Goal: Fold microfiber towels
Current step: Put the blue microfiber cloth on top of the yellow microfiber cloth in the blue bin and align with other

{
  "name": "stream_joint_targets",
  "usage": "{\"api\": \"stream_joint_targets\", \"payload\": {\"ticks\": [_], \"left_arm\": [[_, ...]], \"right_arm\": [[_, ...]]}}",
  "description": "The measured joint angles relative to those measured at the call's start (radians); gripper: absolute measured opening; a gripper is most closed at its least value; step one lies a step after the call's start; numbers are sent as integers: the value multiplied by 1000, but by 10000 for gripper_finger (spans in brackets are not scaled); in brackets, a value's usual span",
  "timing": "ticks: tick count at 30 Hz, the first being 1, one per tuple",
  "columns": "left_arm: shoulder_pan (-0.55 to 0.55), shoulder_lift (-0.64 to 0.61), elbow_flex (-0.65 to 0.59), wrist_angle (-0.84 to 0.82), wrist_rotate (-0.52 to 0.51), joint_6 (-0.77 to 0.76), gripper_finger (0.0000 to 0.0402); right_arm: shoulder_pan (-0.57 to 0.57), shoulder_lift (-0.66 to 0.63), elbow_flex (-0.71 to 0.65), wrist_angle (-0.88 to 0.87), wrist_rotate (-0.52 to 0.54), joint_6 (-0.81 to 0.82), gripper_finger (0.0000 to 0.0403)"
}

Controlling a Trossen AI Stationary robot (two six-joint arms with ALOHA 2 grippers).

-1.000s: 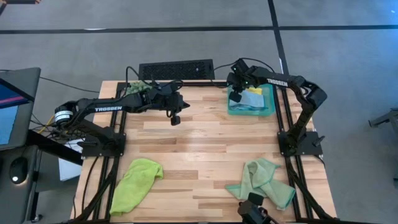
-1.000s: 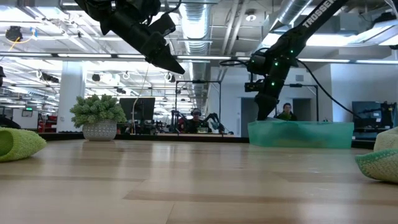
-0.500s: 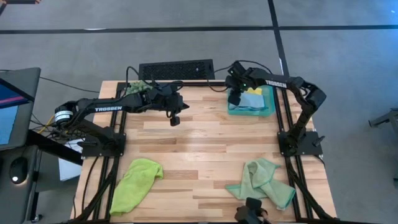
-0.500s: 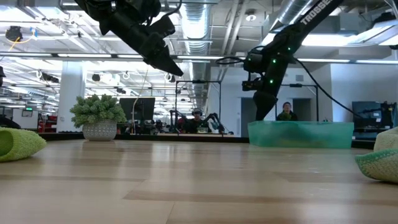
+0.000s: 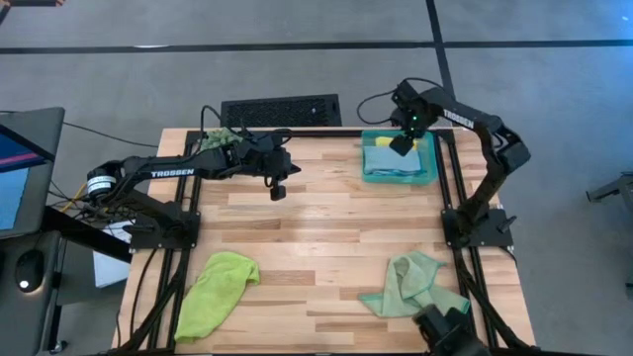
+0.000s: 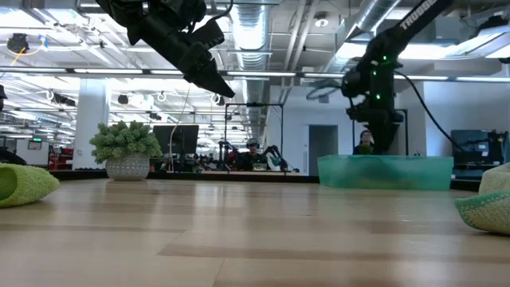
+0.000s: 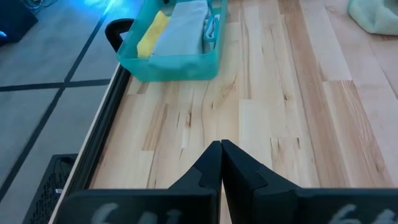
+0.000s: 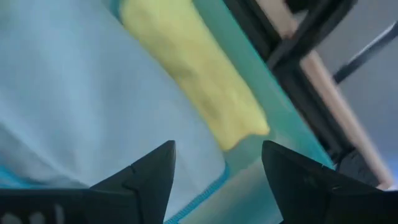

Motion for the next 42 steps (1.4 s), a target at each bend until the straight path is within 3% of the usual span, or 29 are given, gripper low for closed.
{"api": "stream_joint_targets", "payload": {"ticks": [8,18,24,32,38,42], "left_arm": [[0,0,0,-15,0,18,0],[0,0,0,-16,0,19,0],[0,0,0,-4,0,25,0],[0,0,0,-8,0,0,0],[0,0,0,-8,0,-2,0],[0,0,0,-1,0,-9,0]], "right_arm": [[-54,89,-1,-57,47,57,259],[-56,109,-73,-63,-8,64,239],[-15,106,-82,-21,-6,67,174],[11,93,-82,-55,-7,49,20],[10,34,-82,-50,47,56,25],[8,-25,-82,-23,67,63,9]]}}
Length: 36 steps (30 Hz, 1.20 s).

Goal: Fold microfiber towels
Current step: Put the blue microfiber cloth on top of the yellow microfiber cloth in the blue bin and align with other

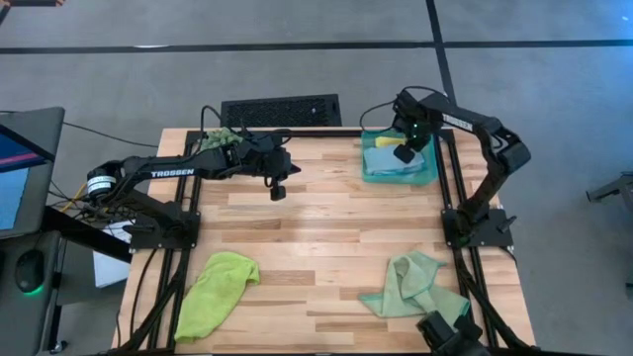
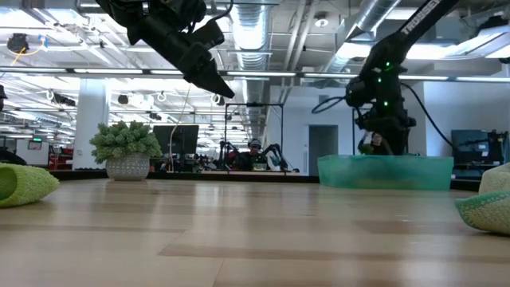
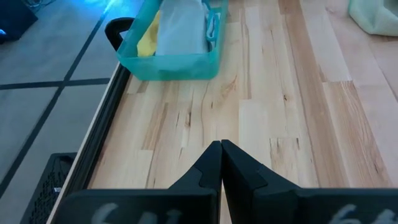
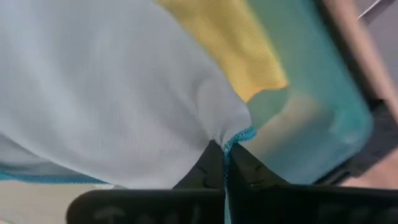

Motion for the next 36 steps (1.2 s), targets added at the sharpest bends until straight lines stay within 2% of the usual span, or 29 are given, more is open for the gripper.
{"api": "stream_joint_targets", "payload": {"ticks": [5,14,23,28,36], "left_arm": [[0,0,0,5,0,-3,0],[-4,0,0,-14,0,-20,0],[-17,0,0,-20,1,-21,0],[-17,0,0,-21,0,-27,0],[-17,0,0,-23,0,-36,0]], "right_arm": [[0,-36,0,3,11,13,15],[-8,30,0,15,134,80,10],[-1,68,0,45,136,84,24],[1,67,0,36,146,117,70],[0,66,38,-55,164,121,179]]}}
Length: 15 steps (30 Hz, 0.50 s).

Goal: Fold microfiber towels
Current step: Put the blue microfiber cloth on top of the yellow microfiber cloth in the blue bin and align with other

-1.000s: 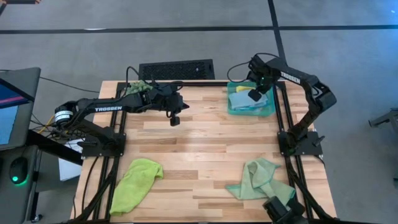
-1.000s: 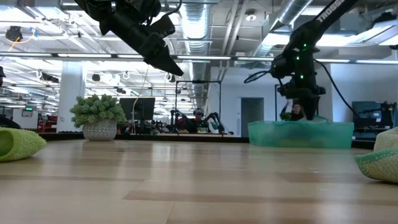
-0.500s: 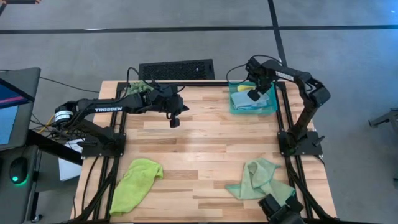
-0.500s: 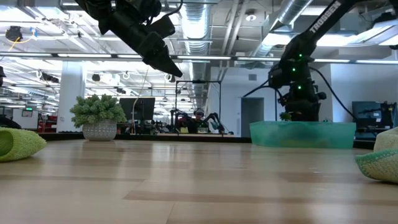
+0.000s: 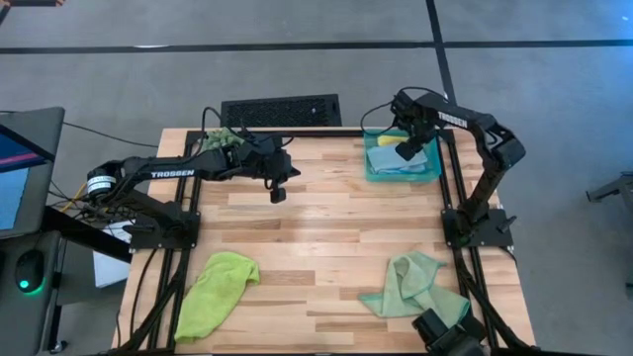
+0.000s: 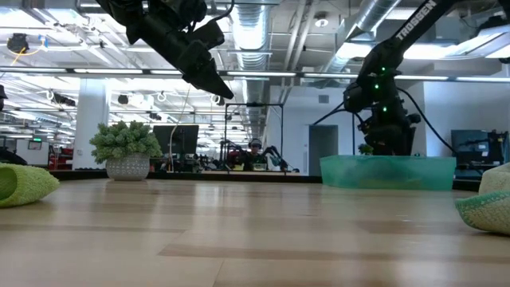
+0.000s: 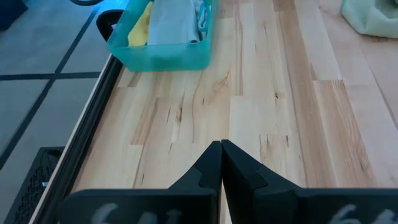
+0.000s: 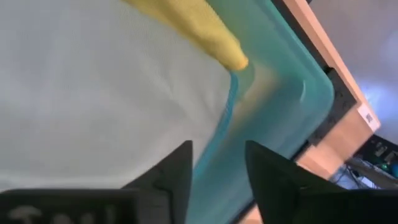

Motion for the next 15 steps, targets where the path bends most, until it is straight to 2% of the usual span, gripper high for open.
{"api": "stream_joint_targets", "payload": {"ticks": [5,8,11,15], "left_arm": [[0,0,0,0,0,-1,0],[0,0,0,-1,0,-4,0],[0,0,0,-1,0,-3,0],[0,0,0,-1,4,-3,0]], "right_arm": [[1,-9,31,-93,-24,98,221],[12,-26,-7,-92,-69,113,210],[28,-28,-58,-29,-102,136,157],[43,-28,-123,45,-135,128,40]]}}
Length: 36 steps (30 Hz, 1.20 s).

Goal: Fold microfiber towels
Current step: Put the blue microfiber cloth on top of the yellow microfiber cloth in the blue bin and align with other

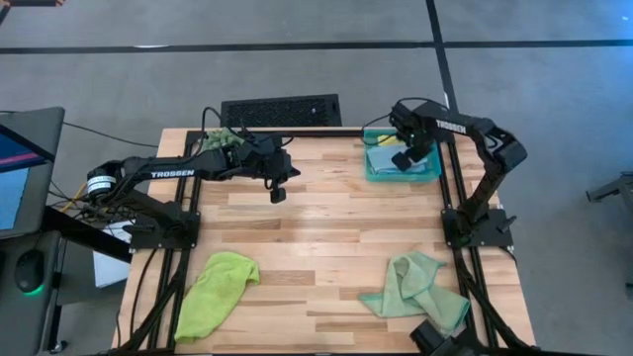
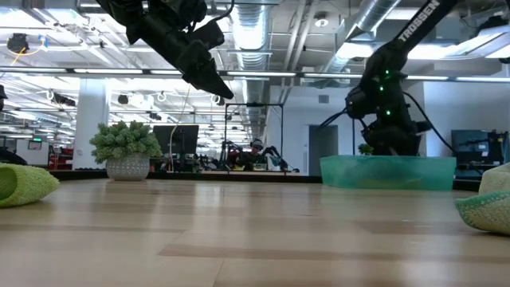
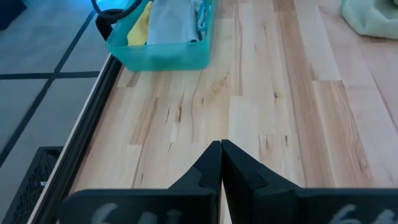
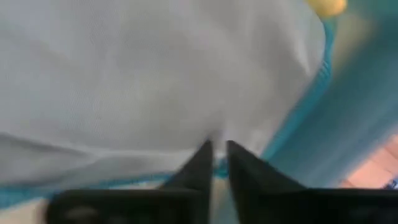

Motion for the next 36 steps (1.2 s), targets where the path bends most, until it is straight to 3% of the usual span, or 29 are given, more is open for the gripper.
{"api": "stream_joint_targets", "payload": {"ticks": [2,13,17,20,25,36], "left_arm": [[0,0,0,1,7,0,0],[-29,0,0,-3,8,-13,0],[-39,0,0,-3,7,-26,0],[-46,0,0,-7,6,-35,0],[-52,0,0,-13,6,-38,0],[-63,0,0,-16,6,-57,0]], "right_arm": [[8,0,-20,56,0,3,15],[91,0,-47,-45,4,24,13],[121,-57,-27,-36,7,27,8],[137,-126,-22,-12,-50,26,4],[168,-214,-53,73,-262,3,3],[268,-101,-113,186,-289,-1,2]]}}
